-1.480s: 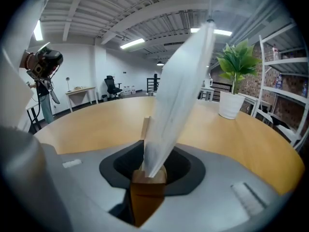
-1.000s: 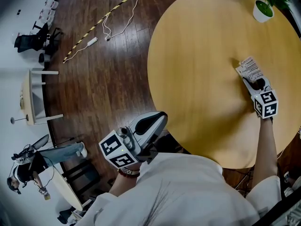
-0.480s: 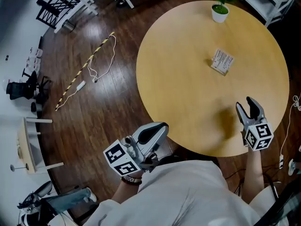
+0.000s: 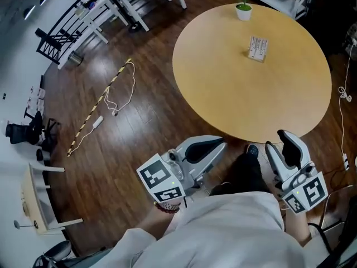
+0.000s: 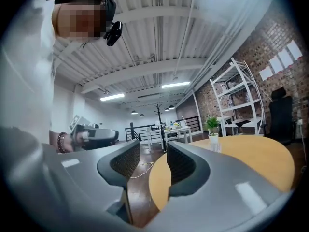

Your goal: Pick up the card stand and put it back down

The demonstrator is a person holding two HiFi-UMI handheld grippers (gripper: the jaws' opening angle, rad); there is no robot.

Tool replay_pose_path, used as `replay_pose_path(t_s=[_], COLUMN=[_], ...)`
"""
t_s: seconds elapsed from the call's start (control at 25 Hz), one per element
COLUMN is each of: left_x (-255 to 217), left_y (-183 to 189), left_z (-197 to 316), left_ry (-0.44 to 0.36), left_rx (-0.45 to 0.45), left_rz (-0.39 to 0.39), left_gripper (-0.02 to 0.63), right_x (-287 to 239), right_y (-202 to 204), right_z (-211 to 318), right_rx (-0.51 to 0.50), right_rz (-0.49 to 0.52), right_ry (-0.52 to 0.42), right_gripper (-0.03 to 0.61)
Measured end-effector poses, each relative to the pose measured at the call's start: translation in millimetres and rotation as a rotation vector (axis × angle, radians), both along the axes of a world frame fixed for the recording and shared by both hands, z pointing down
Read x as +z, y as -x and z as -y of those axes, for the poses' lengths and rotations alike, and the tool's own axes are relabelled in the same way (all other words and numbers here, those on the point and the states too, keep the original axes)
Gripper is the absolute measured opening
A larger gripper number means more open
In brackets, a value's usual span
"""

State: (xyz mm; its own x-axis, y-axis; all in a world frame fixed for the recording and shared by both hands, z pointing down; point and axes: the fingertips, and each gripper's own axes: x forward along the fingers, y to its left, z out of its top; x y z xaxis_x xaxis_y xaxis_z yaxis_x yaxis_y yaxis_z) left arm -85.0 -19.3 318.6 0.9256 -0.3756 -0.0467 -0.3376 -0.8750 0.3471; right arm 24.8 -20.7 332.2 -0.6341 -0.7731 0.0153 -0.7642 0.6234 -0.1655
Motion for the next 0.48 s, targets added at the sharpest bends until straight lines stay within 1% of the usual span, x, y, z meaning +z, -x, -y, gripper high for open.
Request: replay_pose_path(t_s=[0.08, 0.24, 0.36, 0.48], left_x=[4, 11, -4, -29], left_y=[6, -11, -21, -36], left_z=[-26, -78, -88, -87], left_ry=[0.018, 0.042, 0.030, -0.011], left_rx=[0.007, 0.064, 0.091, 0.117], left_rz=[-0.022, -0.040, -0.050, -0.070], left_gripper=[-0.012, -0.012, -0.012, -0.012], right_x=[-2, -8, -24, -40], right_y=[3, -23, -20, -21], right_z=[-33, -83, -96, -95], right_rx=[-0.001, 0.063, 0.045, 0.043], right_rz=[-0.021, -0.083, -0.108, -0.102], right_ry=[-0.015, -0.040, -0.089, -0.098], right_gripper=[0.167, 0.166, 0.156, 0.141])
